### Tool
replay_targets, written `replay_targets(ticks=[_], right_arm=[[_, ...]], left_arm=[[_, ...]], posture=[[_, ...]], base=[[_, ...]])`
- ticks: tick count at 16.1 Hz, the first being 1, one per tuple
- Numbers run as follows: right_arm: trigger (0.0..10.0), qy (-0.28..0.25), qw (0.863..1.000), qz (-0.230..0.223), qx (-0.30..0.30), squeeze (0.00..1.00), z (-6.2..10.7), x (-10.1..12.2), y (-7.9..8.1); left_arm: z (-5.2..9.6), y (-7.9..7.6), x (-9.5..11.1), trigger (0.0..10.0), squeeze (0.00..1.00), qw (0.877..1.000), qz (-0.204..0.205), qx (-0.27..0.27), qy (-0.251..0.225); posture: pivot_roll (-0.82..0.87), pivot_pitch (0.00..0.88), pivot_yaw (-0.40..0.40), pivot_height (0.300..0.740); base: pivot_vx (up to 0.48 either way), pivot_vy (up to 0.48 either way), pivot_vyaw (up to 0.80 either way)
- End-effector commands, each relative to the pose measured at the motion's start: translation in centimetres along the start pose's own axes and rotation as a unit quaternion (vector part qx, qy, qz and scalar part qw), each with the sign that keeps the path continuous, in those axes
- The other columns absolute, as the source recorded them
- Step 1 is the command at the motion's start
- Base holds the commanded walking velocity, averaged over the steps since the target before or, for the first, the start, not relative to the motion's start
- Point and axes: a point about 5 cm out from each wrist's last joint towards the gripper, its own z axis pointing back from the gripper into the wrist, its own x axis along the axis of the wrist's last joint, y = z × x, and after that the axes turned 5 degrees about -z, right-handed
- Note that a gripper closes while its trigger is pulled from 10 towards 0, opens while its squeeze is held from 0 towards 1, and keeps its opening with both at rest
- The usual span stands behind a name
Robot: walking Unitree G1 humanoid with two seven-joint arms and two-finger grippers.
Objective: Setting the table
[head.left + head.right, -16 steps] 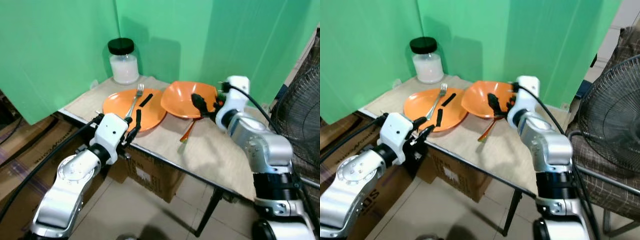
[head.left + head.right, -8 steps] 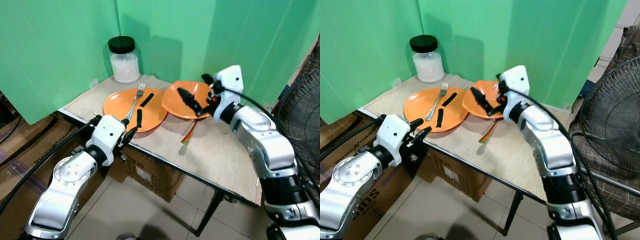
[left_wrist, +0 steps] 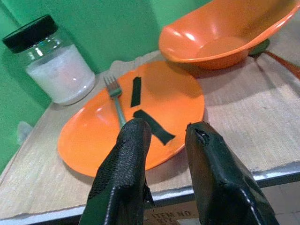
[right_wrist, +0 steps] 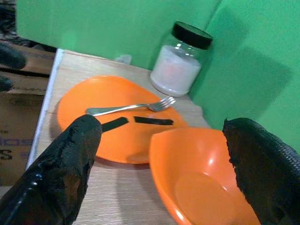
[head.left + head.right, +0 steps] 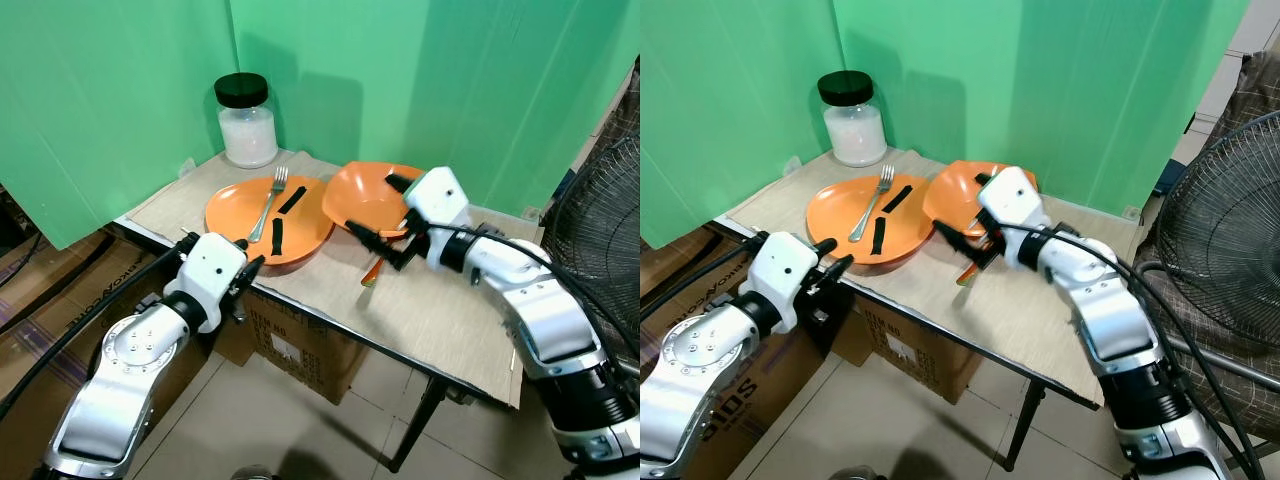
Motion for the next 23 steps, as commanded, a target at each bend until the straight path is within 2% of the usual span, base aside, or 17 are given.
replay_targets(ticks=[1,4,6,9,10,12,13,14,17,23], right_arm=[[10.0,0.003,1.000,0.018,0.011,0.00,0.1,0.0,0.4],[10.0,0.047,0.997,0.065,0.004,0.00,-0.6,-1.1,0.7],[10.0,0.062,0.995,0.072,-0.011,0.00,-1.8,-1.5,0.3],[2.0,0.106,0.985,0.135,0.020,0.00,-2.4,-2.3,0.4],[2.0,0.113,0.983,0.144,0.025,0.00,-2.5,-2.4,0.4],[1.3,0.136,0.974,0.175,0.035,0.00,-2.8,-3.1,0.2],[0.2,0.156,0.968,0.192,0.035,0.00,-2.9,-3.5,0.0],[0.0,0.169,0.965,0.197,0.032,0.00,-2.9,-3.8,-0.3],[0.0,0.179,0.963,0.202,0.011,0.00,-3.1,-3.9,-1.1],[0.0,0.208,0.942,0.261,0.021,0.00,-4.1,-4.7,-1.3]], left_arm=[[0.2,0.3,-0.5,10.0,0.00,1.000,-0.003,0.008,0.014],[0.0,0.2,-0.3,10.0,0.00,1.000,-0.004,0.003,0.010],[-0.1,-0.6,0.4,10.0,0.00,0.999,0.006,-0.029,-0.013],[0.1,-1.5,0.8,10.0,0.00,0.997,0.031,-0.071,-0.025],[0.1,-1.6,0.8,10.0,0.00,0.996,0.031,-0.075,-0.024],[0.2,-1.8,0.6,10.0,0.00,0.996,0.032,-0.083,-0.019],[0.3,-1.8,0.6,10.0,0.00,0.995,0.034,-0.087,-0.018],[0.3,-1.8,0.7,10.0,0.00,0.995,0.039,-0.090,-0.020],[0.7,-2.0,0.7,10.0,0.00,0.993,0.050,-0.102,-0.018],[0.8,-1.9,0.6,10.0,0.00,0.993,0.053,-0.107,-0.013]], posture=[[0.14,0.000,0.024,0.740],[0.13,0.000,0.035,0.740],[0.13,0.000,0.036,0.740],[0.13,0.000,0.034,0.740],[0.13,0.000,0.035,0.740],[0.13,0.000,0.035,0.740],[0.13,0.000,0.034,0.740],[0.14,0.000,0.033,0.740],[0.14,0.000,0.034,0.740],[0.13,0.000,0.031,0.740]], base=[[0.000,0.000,0.00],[0.000,0.000,0.00],[0.000,0.000,0.00],[0.000,0.000,0.00],[0.000,0.000,0.00],[0.000,0.000,0.00],[0.000,0.000,0.00],[0.000,0.000,0.00],[0.000,0.000,0.00],[0.000,0.000,0.00]])
